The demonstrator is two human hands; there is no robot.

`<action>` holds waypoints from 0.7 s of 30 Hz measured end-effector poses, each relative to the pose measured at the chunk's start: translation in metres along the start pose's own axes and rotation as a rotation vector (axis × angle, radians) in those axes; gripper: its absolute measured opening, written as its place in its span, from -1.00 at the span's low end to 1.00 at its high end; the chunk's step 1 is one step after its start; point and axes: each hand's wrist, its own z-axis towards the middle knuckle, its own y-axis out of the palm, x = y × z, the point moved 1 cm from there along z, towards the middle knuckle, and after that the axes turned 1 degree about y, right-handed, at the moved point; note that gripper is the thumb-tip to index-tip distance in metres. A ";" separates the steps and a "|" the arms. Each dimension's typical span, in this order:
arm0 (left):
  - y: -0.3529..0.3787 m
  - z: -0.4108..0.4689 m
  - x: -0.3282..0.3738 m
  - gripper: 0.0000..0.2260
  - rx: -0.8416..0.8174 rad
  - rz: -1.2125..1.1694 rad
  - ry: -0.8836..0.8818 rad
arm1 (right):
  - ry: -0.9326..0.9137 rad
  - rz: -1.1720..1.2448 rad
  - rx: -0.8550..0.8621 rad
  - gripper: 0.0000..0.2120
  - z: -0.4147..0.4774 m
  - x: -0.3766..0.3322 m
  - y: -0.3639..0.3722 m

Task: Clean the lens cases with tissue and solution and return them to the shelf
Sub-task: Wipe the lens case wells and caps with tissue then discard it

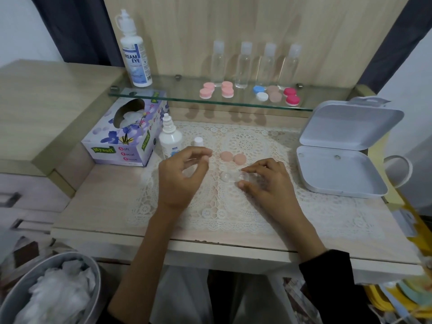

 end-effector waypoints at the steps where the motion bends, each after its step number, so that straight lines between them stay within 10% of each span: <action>1: -0.003 -0.001 0.004 -0.88 0.075 -0.007 0.024 | -0.003 0.000 -0.002 -0.61 0.000 0.000 0.000; 9: -0.068 0.056 0.006 -0.84 0.512 0.132 0.116 | -0.028 -0.033 -0.005 -0.61 0.000 0.000 -0.001; 17: -0.112 0.144 -0.040 -0.82 -0.139 0.778 -0.412 | -0.042 -0.019 0.009 -0.69 -0.001 0.002 0.000; 21: -0.112 0.161 -0.057 -0.83 -0.405 1.126 -0.341 | -0.041 -0.015 0.006 -0.68 -0.001 0.002 0.000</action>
